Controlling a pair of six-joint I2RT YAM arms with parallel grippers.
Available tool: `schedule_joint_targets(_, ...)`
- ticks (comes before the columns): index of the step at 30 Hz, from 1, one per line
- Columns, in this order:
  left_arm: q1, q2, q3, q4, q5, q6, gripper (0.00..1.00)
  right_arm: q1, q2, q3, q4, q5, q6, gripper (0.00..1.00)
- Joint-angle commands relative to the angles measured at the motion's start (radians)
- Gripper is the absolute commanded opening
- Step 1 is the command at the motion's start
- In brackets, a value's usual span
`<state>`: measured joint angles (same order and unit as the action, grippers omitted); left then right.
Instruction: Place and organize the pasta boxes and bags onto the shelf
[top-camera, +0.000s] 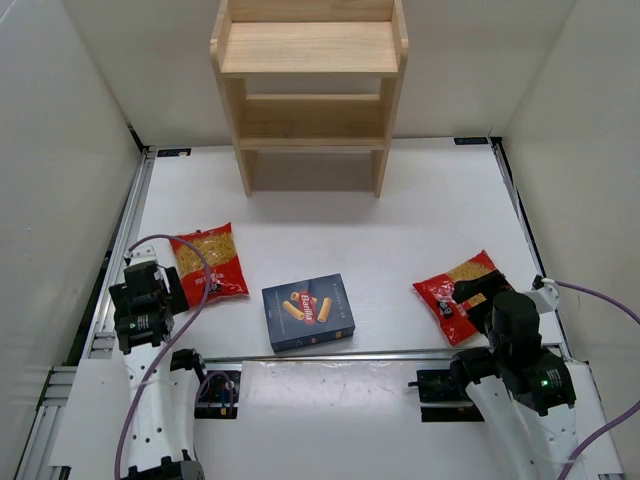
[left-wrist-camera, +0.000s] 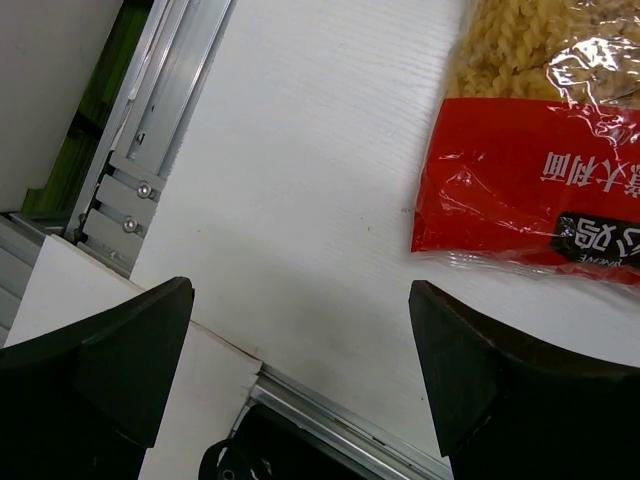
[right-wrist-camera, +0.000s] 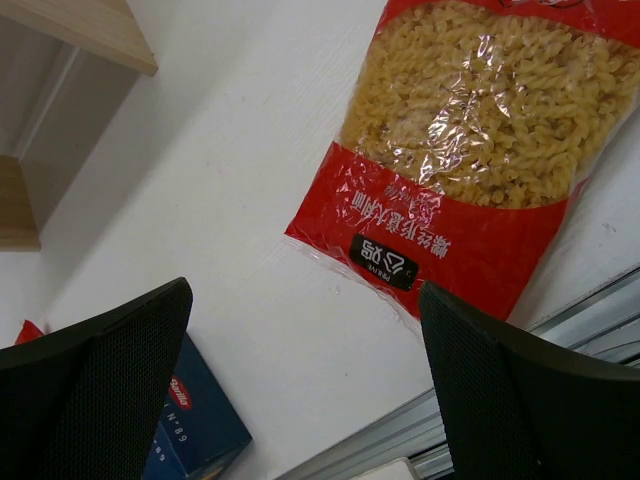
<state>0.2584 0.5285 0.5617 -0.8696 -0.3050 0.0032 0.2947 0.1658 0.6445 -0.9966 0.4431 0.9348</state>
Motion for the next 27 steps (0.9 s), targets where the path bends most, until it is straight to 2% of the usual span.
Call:
schedule_joint_targets(1,-0.018,-0.009,-0.008,-0.005,0.006,-0.003,1.0,-0.002,0.023,0.0,-0.005,0.02,0.004,0.97)
schedule_joint_targets(5,-0.042,0.028,0.05,-0.051,0.164,-0.003,1.0,-0.002,0.07,0.009,-0.005,0.01,-0.025,0.97)
schedule_joint_targets(8,-0.082,0.166,0.168,-0.04,0.237,-0.003,1.0,-0.002,0.145,0.018,0.036,-0.02,-0.079,0.97)
schedule_joint_targets(13,-0.111,0.598,0.389,-0.011,0.195,-0.003,1.0,-0.002,0.334,0.079,0.059,-0.064,-0.14,0.98)
schedule_joint_targets(16,-0.159,0.732,0.453,0.044,0.184,-0.003,1.0,-0.002,0.392,0.107,0.082,-0.098,-0.169,0.98)
schedule_joint_targets(20,-0.196,0.835,0.474,0.106,0.118,-0.003,1.0,-0.002,0.393,0.107,0.113,-0.098,-0.169,0.98)
schedule_joint_targets(23,-0.211,0.86,0.463,0.116,0.219,-0.003,1.0,-0.002,0.37,0.096,0.122,-0.098,-0.16,0.98)
schedule_joint_targets(27,-0.231,0.935,0.412,0.116,0.191,-0.003,1.0,-0.002,0.348,0.076,0.122,-0.098,-0.15,0.98)
